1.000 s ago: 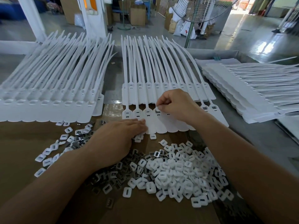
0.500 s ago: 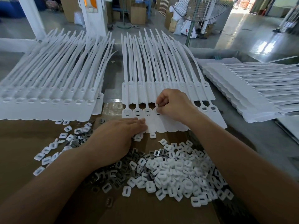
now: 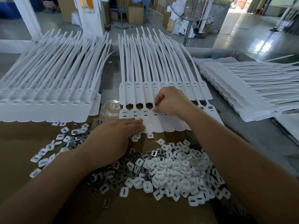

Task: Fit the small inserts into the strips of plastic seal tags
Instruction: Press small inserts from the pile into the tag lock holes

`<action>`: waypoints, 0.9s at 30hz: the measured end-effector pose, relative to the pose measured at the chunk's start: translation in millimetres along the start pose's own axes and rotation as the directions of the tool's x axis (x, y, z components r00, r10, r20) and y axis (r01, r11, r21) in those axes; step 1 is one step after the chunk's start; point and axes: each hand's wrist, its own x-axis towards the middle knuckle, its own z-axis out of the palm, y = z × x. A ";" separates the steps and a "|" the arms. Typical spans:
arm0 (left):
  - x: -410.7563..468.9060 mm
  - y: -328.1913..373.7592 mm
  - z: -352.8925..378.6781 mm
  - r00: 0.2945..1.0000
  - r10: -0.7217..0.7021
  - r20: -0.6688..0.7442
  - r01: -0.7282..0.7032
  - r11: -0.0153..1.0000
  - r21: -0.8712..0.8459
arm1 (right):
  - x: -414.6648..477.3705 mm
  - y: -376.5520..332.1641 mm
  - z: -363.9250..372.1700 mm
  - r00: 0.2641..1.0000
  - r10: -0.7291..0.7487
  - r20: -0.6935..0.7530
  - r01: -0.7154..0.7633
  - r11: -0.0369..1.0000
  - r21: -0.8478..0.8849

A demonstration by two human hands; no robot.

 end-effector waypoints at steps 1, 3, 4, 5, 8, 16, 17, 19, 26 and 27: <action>-0.1 -0.1 0.0 1.000 -0.002 -0.002 0.002 1.000 -0.001 | -1.0 1.4 0.7 1.000 -0.014 -0.009 0.014 1.000 0.004; -0.1 -0.3 0.1 1.000 0.000 -0.007 0.000 1.000 -0.003 | -3.4 3.4 0.7 0.999 -0.036 -0.020 0.036 0.999 0.013; 0.1 -0.2 0.3 1.000 0.001 -0.008 -0.001 1.000 -0.006 | -4.9 3.9 -0.4 0.999 -0.044 -0.013 0.044 0.999 0.024; 0.4 -0.2 0.5 1.000 0.004 -0.009 -0.004 1.000 -0.007 | -6.4 4.2 -2.6 0.999 -0.050 0.003 0.050 0.998 0.041; -0.2 -0.8 0.3 1.000 0.013 -0.013 -0.013 1.000 -0.005 | -15.2 5.0 -11.0 0.994 -0.092 0.053 0.088 0.993 0.076; 0.3 -1.0 2.5 0.999 0.000 -0.034 0.000 1.000 -0.014 | -61.8 19.8 -38.0 0.965 -0.143 0.219 0.148 0.989 -0.003; 0.8 -0.7 2.8 0.999 0.000 -0.035 -0.001 1.000 -0.016 | -65.6 22.5 -39.3 0.957 -0.133 0.257 0.148 0.988 -0.039; 0.7 -0.8 2.6 0.999 0.002 -0.034 -0.002 1.000 -0.010 | -69.5 26.3 -40.5 0.947 -0.101 0.306 0.133 0.988 -0.085; 1.3 -1.7 3.8 1.000 -0.009 -0.020 0.009 1.000 -0.003 | -79.1 38.0 -40.2 0.935 -0.037 0.352 0.076 0.992 -0.096; 1.6 -1.7 4.0 1.000 -0.011 -0.017 0.011 1.000 0.001 | -79.1 38.6 -38.9 0.935 -0.029 0.354 0.069 0.992 -0.102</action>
